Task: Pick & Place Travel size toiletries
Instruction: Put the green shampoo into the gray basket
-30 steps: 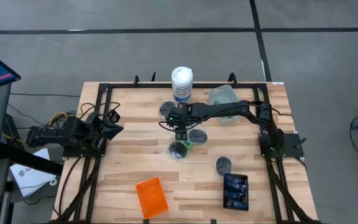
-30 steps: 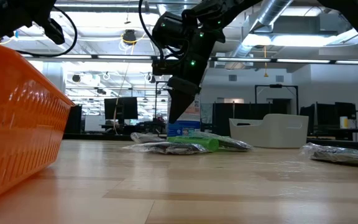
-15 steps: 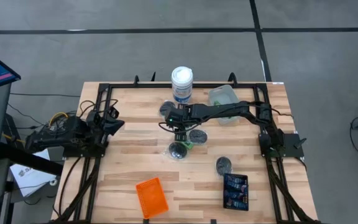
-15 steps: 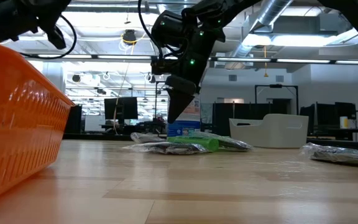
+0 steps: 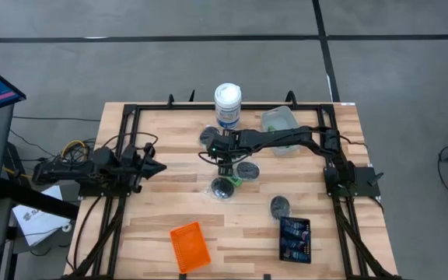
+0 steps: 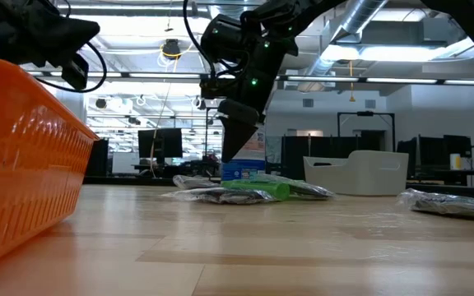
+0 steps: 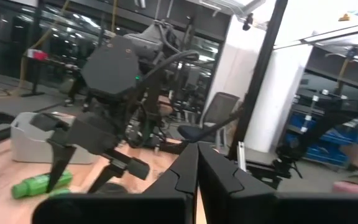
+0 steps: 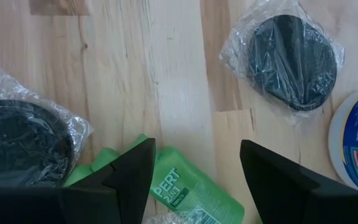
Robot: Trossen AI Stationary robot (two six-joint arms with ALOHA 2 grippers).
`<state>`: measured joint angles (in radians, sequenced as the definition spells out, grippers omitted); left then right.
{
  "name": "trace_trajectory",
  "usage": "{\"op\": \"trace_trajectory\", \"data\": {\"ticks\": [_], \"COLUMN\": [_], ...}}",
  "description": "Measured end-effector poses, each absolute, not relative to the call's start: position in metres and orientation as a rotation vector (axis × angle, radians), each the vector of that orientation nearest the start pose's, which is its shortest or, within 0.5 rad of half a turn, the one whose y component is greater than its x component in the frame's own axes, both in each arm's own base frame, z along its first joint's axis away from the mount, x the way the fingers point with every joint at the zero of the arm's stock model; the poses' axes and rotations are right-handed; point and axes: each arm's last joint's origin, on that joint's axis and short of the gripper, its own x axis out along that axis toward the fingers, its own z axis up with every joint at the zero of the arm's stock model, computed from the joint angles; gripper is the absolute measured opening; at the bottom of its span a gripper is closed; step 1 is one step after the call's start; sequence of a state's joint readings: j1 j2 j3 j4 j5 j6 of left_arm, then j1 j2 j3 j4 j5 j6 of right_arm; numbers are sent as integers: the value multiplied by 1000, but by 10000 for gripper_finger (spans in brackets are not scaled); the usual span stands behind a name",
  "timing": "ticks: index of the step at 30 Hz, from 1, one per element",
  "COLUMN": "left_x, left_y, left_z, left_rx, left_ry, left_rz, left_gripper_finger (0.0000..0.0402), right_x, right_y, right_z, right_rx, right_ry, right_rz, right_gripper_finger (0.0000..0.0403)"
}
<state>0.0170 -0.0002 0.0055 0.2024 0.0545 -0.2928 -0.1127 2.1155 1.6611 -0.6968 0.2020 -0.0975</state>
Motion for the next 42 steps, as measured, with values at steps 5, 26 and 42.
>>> {"op": "trace_trajectory", "data": {"ticks": [5, 26, 42], "left_x": [95, 97, 97], "left_y": [4, 7, 7], "left_z": [185, 168, 168], "left_rx": [-281, -291, -291], "left_ry": [-205, -36, -34], "left_rz": [-31, 54, 55], "left_gripper_finger": [1, 1, 1], "right_x": [439, 433, 429], "right_y": [-57, -64, -71], "right_z": [188, 174, 170], "right_rx": [-139, -165, -177], "right_ry": [1170, 1276, 1317], "right_rz": [-223, -176, -59], "right_gripper_finger": [227, 223, 174]}}
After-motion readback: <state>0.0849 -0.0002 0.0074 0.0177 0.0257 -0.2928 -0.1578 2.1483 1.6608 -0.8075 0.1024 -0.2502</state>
